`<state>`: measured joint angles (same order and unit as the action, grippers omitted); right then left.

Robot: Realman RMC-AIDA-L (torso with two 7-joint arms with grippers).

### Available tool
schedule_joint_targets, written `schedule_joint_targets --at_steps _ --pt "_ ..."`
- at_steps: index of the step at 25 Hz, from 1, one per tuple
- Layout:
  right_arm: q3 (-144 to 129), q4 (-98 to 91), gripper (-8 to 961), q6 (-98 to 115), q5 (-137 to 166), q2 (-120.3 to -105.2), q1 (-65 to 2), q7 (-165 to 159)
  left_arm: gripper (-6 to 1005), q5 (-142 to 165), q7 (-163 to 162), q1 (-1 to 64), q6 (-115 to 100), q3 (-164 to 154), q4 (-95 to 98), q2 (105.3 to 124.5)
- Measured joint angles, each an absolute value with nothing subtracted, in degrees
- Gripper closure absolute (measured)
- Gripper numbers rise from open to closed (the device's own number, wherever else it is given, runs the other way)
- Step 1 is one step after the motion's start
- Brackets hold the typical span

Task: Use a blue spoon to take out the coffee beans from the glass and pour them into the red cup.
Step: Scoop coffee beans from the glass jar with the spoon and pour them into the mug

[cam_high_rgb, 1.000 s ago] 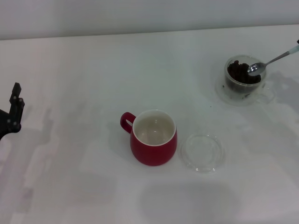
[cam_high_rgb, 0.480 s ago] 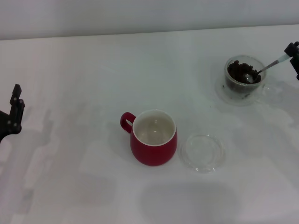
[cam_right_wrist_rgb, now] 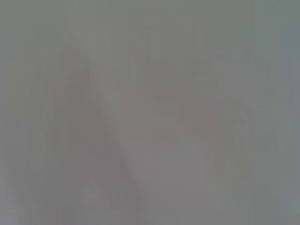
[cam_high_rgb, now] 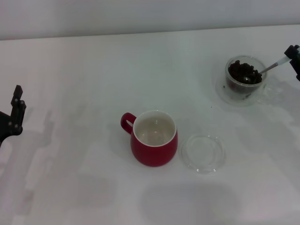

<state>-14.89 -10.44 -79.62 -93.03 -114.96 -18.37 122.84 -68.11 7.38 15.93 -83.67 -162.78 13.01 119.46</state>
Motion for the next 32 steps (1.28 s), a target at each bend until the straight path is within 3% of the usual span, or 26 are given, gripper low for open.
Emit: schedule_joint_targets --at_steps 32 --pt "-14.9 -11.9 808 -68.9 -93.8 -114.78 -20.0 95.3 508 -68.1 7.4 16.3 -83.0 -162.8 12.5 119.44"
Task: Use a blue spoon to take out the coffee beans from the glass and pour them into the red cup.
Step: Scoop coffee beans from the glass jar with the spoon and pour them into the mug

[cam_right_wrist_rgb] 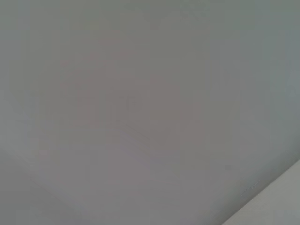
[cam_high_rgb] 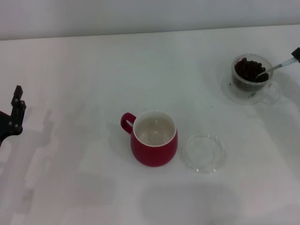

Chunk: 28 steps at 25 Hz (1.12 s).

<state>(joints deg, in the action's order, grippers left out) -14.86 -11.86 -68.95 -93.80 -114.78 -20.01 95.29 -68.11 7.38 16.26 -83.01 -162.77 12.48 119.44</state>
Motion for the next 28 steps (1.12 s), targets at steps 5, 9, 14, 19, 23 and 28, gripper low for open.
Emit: schedule_joint_targets --at_steps 5,9,14,19,23,28 --pt "-14.8 -11.9 808 -69.7 -93.8 -114.78 -20.0 93.7 508 -68.1 7.4 16.5 -82.3 -162.8 12.5 119.39" --pt "-14.8 -11.9 808 -70.6 -94.4 -114.78 -19.9 93.5 509 -68.1 7.4 16.5 -82.2 -162.7 12.5 119.32" --pt "-14.8 -11.9 808 -70.7 -95.5 -114.78 -20.0 92.8 509 -68.1 7.4 16.5 -82.2 -162.6 12.4 119.26" --pt "-14.8 -11.9 808 -69.9 -96.1 -114.78 -19.9 92.5 509 -68.2 7.5 16.5 -82.2 -162.5 12.3 119.26" --pt "-14.8 -11.9 808 -68.7 -96.1 -114.77 -19.7 92.4 508 -68.3 7.5 16.5 -82.2 -162.5 12.1 119.27" --pt "-14.2 -11.9 808 -68.3 -96.2 -114.55 -19.5 90.5 508 -68.2 7.4 16.4 -82.2 -162.7 11.8 119.35"
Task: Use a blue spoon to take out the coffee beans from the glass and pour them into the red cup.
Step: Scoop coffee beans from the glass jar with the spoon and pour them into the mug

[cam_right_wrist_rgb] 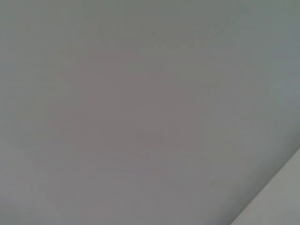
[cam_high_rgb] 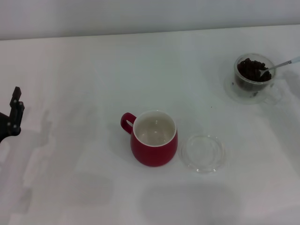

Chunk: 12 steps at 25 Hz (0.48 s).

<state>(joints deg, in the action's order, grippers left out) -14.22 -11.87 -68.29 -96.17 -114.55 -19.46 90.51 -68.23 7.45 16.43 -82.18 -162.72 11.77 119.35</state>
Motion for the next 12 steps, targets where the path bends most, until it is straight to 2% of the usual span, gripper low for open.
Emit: schedule_joint_targets --at_steps 12 --pt "-14.1 -11.9 808 -68.5 -96.2 -114.11 -19.2 87.9 509 -68.1 7.4 16.0 -82.2 -162.8 11.8 119.39"
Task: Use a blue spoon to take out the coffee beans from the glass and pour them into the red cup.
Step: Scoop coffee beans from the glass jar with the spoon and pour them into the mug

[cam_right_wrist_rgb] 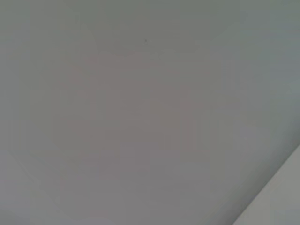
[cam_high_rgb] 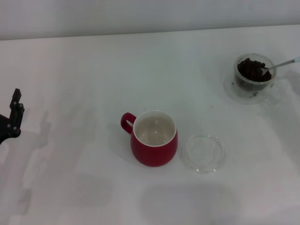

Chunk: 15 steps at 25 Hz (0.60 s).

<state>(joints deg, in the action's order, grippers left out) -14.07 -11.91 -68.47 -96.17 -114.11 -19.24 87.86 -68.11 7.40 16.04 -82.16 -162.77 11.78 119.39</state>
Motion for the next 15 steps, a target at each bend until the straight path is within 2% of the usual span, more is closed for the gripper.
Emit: schedule_joint_targets --at_steps 15 --pt "-14.1 -13.6 808 -70.9 -96.9 -113.56 -17.8 83.2 509 -68.1 7.4 15.7 -82.1 -162.8 12.2 119.54"
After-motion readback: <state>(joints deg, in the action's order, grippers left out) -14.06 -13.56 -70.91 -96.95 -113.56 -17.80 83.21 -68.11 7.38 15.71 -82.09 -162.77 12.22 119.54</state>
